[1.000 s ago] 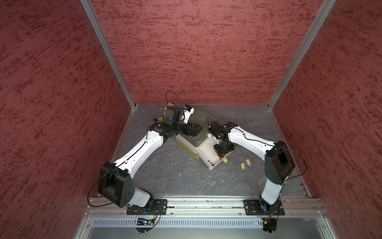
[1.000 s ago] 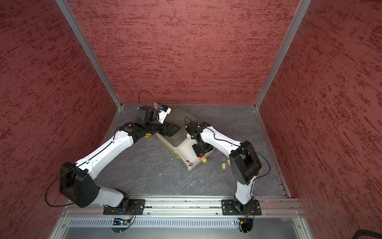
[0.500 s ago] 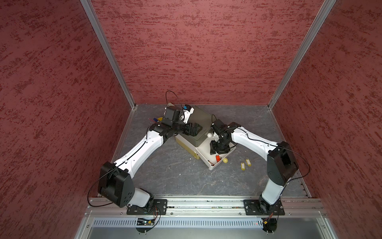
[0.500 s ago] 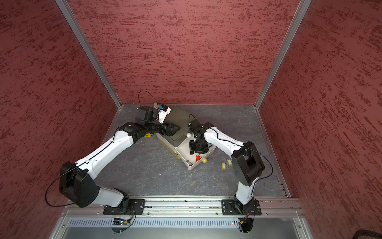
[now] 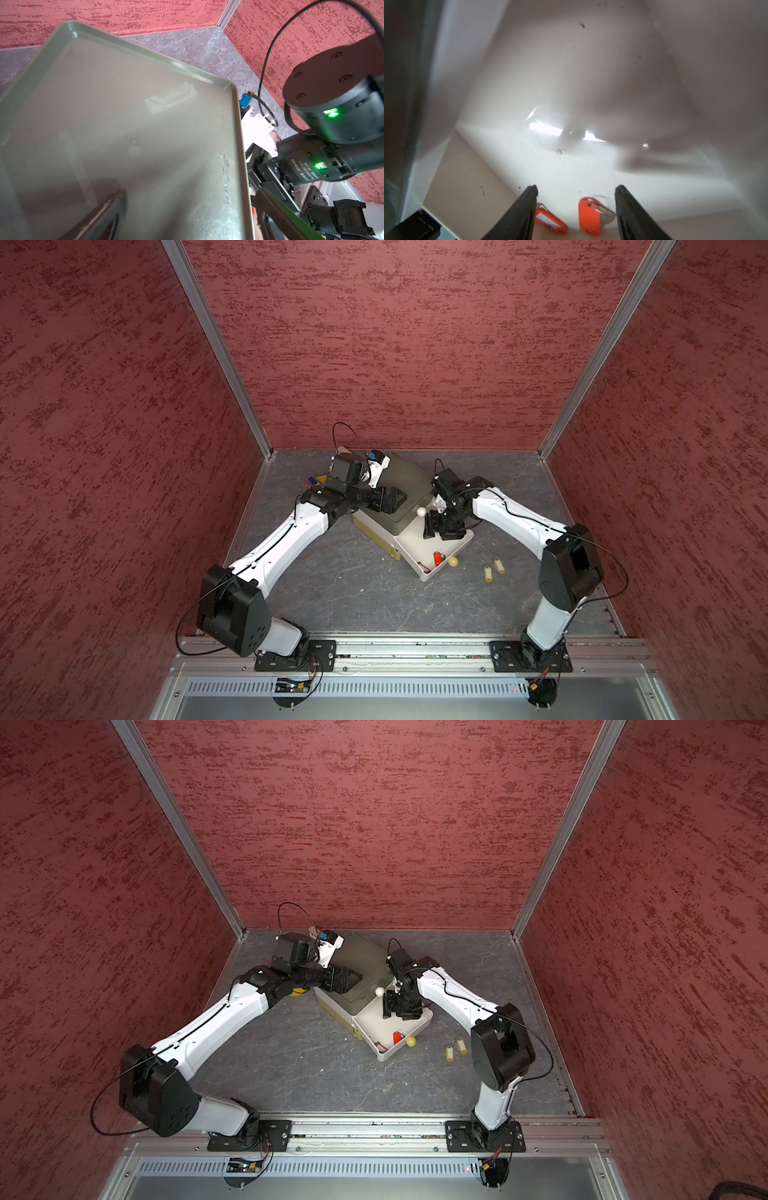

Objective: Take the keys out of the drawer
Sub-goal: Pick up the key from the drawer.

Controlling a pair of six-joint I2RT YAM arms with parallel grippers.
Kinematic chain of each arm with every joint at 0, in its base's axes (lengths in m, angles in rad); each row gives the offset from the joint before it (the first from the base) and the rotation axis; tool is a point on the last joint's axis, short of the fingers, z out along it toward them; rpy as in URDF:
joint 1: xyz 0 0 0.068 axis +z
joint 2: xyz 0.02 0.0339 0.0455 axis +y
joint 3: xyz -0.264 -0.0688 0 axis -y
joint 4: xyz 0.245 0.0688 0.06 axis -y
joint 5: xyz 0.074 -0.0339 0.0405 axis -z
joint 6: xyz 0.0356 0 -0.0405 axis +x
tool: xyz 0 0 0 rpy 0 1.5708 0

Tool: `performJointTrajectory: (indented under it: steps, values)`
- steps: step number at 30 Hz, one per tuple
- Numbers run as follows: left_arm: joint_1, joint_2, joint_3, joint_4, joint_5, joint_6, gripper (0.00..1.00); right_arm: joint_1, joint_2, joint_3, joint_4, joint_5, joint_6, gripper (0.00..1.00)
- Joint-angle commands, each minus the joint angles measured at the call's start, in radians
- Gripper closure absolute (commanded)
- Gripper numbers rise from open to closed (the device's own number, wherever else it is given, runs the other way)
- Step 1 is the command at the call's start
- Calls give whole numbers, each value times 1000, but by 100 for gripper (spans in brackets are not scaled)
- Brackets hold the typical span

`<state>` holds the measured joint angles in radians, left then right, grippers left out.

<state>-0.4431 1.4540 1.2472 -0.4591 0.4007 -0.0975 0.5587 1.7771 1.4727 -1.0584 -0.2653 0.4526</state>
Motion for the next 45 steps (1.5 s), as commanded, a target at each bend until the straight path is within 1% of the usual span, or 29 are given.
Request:
performJointTrajectory:
  steps: [1,5,10,14,24,32,36,37,39,41,45]
  values:
    - [6,55,-54,-184,-5,-33,0,-2,-37,28,-94,0,-123,36]
    - [6,57,-52,-183,-3,-35,0,-1,-25,17,-122,-24,-178,36]
    - [6,58,-53,-184,-5,-37,0,-3,-24,-28,-70,-34,-180,37]
    - [7,56,-58,-187,-8,-37,0,-1,-15,-51,-57,-65,-189,39]
    - [9,70,-57,-178,2,-47,0,-1,-25,-90,-65,-46,-228,42]
    - [12,78,-57,-170,12,-62,0,0,-13,-89,-61,-11,-247,50]
    - [15,82,-51,-168,13,-66,0,0,-3,-78,-65,-3,-254,57]
    - [15,84,-50,-168,13,-67,0,0,-2,-78,-64,-3,-256,61]
    - [16,87,-51,-166,15,-69,0,0,-1,-79,-67,-7,-259,62]
    - [17,91,-49,-164,16,-70,0,0,-2,-81,-74,-10,-263,66]
    - [17,101,-46,-160,21,-79,0,0,-12,-84,-87,-18,-271,65]
